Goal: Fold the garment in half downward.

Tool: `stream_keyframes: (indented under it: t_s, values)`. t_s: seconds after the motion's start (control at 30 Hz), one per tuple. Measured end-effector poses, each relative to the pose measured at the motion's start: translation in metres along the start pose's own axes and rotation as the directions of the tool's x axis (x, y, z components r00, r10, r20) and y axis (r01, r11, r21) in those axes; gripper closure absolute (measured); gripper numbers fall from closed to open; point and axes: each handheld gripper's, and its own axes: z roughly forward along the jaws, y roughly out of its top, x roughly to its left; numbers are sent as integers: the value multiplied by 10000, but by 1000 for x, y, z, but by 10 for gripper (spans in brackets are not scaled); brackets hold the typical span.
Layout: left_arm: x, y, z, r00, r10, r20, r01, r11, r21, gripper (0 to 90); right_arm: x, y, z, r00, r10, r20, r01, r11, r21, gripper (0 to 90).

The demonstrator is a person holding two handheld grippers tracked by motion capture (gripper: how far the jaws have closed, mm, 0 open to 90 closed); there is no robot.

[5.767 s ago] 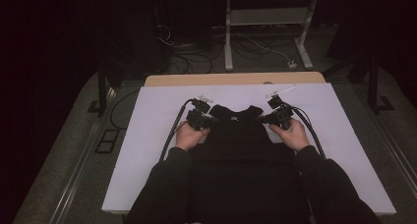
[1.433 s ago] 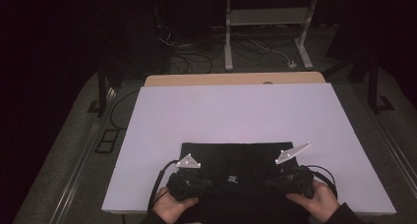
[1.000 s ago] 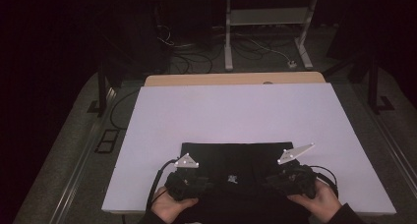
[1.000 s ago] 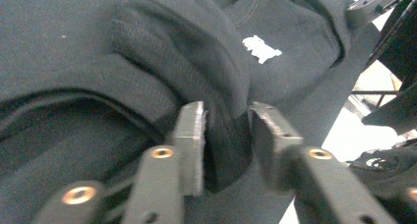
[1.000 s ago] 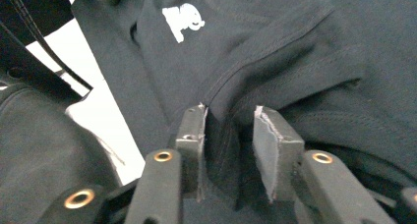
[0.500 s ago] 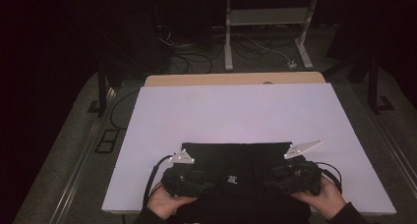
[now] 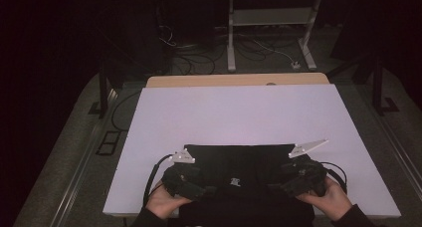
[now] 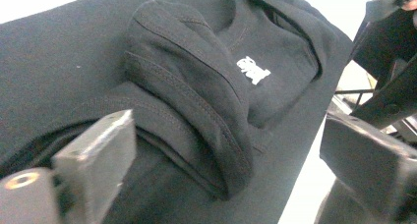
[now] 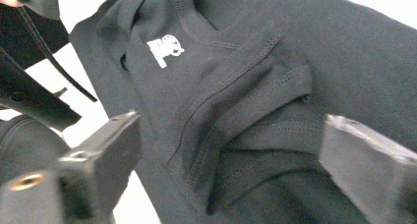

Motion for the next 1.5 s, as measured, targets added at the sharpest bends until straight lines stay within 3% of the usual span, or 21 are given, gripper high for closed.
stream_keyframes:
  t_s: [0.07,0.3,0.63,1.2,1.5]
  values:
    - [1,2,2,9998,185,-90,-184,9997,155,0,-1,1,-1,10000,-76,16,77,10000,-27,0]
    - [5,10,-11,9986,417,-334,-425,9988,-247,0,-4,7,-5,9998,-159,-133,157,9998,-159,0]
    - [19,17,-27,9976,459,-511,-484,9976,-497,0,-19,16,-17,9999,-11,-123,7,9994,-337,0]
    - [27,34,-36,9940,789,-759,-823,9957,-426,0,-36,33,-32,9997,-177,182,188,9981,-593,0]
    - [34,44,-36,9940,914,-597,-940,9946,-435,0,-45,43,-35,9990,-278,347,297,9979,-568,0]
